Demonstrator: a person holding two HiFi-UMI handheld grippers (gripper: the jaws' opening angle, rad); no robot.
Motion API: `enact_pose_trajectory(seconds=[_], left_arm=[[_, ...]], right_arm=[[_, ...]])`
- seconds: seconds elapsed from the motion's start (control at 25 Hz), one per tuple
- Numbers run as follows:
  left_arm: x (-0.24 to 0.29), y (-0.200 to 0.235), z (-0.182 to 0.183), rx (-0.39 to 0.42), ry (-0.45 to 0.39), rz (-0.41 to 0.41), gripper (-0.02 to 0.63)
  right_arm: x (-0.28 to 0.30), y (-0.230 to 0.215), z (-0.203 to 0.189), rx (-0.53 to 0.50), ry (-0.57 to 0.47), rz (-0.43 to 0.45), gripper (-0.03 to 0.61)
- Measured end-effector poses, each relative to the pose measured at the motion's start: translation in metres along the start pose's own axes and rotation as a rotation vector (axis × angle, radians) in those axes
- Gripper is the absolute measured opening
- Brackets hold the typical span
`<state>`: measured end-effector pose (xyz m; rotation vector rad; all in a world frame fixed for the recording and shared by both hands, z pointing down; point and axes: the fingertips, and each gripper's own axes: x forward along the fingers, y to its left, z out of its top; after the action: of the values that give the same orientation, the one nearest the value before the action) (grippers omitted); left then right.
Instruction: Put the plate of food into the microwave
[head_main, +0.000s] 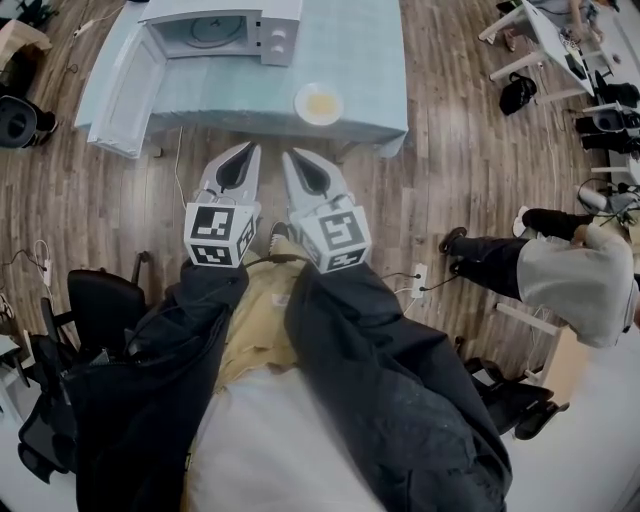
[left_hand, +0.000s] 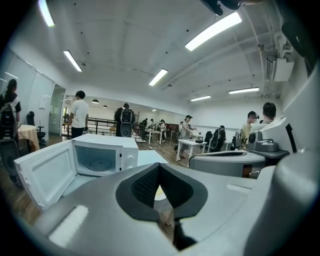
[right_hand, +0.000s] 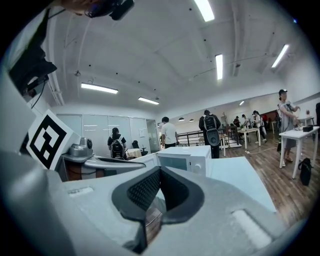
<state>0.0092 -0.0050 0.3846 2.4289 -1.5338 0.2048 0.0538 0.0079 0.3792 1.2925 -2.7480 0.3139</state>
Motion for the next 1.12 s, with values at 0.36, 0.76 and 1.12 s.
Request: enact_pose_trajectory(seconds=[0.36,0.76,1.12], left_arm=[[0.023,-0.006,-0.021,-0.014,0.068,-0.001,-0.002],[0.067,0.024,-0.024,-0.043,0.097,-0.050,-0.002],[0.121,0.072,-0.008,-0.024,0.133,-0.124,-0.002]], right_arm=[[0.007,-0.022,-0.024,0.054,0.062,0.014,-0.002],[0.048,-0.041,-0.041,0.068,0.131,-0.021,-0.002],[0.119,-0.072,-0.028,0.080,0.169,-0.093,-0.002]])
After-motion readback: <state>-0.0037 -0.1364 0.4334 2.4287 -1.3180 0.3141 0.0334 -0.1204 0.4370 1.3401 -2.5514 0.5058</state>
